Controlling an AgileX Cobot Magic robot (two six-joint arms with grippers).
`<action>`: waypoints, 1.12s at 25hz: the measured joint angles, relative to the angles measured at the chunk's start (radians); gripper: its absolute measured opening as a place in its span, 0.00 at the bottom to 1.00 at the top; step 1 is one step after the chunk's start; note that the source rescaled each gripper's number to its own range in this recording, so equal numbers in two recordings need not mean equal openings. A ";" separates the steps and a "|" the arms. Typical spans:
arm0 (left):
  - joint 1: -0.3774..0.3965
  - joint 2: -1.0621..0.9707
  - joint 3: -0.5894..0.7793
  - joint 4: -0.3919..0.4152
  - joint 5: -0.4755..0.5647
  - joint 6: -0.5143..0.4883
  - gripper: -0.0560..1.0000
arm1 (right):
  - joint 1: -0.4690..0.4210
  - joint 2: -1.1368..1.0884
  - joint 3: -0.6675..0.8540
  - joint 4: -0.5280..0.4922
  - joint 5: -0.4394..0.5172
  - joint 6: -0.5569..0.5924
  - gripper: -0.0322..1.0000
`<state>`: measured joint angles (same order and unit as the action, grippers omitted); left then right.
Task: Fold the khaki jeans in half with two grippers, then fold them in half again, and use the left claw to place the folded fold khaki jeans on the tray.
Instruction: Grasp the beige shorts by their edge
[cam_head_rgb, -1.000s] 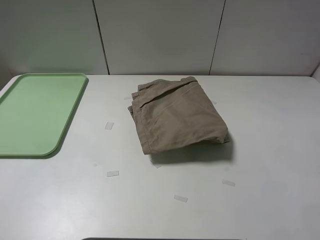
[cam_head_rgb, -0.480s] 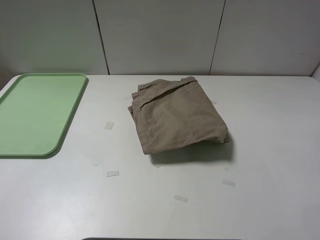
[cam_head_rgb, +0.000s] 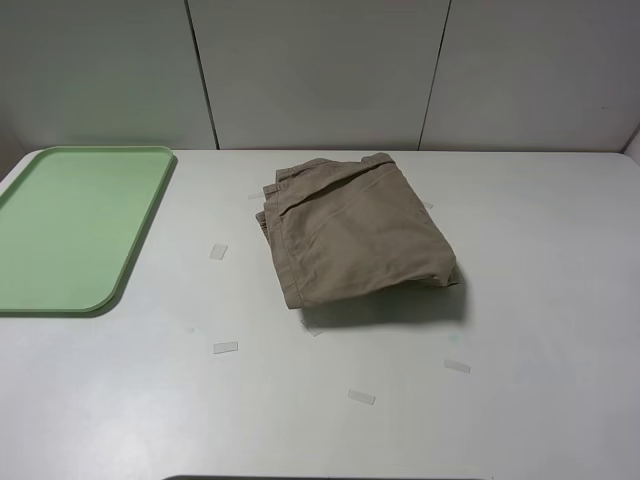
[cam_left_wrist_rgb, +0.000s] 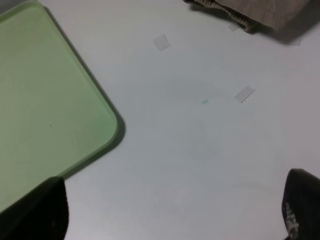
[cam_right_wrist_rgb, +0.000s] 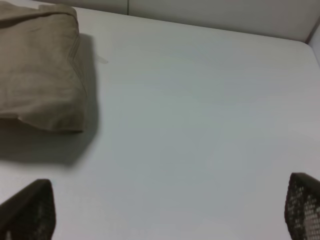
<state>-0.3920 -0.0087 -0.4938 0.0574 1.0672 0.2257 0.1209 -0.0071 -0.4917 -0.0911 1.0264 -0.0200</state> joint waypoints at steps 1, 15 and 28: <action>0.000 0.000 0.000 0.000 0.000 0.000 0.86 | 0.000 0.000 0.000 0.000 0.000 0.001 1.00; 0.000 0.000 0.000 -0.012 -0.023 0.000 0.86 | 0.000 0.000 0.000 0.000 0.000 0.001 1.00; 0.000 0.314 -0.103 -0.040 -0.176 -0.163 0.85 | 0.000 0.000 0.000 0.000 0.000 0.001 1.00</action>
<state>-0.3920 0.3051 -0.5972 0.0171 0.8910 0.0630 0.1209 -0.0071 -0.4917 -0.0911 1.0264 -0.0190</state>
